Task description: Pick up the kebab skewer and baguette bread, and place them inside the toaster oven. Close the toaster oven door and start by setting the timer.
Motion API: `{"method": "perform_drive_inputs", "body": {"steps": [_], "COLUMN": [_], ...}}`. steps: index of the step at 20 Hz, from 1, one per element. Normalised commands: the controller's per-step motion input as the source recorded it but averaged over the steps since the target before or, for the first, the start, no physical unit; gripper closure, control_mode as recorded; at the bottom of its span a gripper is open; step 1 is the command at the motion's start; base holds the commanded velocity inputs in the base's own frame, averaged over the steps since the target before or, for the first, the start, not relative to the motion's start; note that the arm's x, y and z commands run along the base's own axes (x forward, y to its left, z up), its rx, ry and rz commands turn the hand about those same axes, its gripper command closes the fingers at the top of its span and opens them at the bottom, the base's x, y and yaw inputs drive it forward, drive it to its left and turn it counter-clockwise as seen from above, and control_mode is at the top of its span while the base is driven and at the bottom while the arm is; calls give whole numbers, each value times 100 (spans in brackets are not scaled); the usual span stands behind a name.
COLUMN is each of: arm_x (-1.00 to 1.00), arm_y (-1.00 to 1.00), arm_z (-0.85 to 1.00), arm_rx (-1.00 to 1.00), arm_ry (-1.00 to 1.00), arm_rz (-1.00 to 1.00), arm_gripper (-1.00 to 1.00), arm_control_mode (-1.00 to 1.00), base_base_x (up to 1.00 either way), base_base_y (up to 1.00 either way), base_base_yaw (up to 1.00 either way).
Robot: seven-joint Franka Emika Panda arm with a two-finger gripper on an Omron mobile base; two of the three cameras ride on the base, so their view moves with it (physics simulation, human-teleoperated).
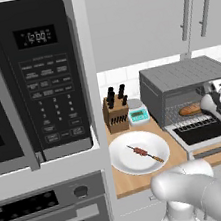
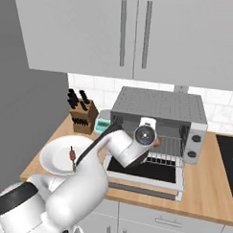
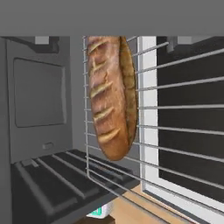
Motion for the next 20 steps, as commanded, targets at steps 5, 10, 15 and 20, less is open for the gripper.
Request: {"method": "perform_drive_inputs", "body": {"steps": [5, 10, 15, 20], "arm_x": [-73, -11, 2, 18], "arm_y": [61, 81, 96, 70], "arm_z": [49, 19, 11, 20], "arm_rx": [0, 11, 8, 7], "arm_ry": [22, 28, 16, 18], "arm_rz": [-20, -23, -38, -40], "arm_gripper": [-100, -100, -100, -100], "arm_control_mode": [-100, -100, -100, -100], "base_base_x": [0, 0, 0, 0], "base_base_y": [0, 0, 0, 0], "base_base_yaw": [0, 0, 0, 0]}}
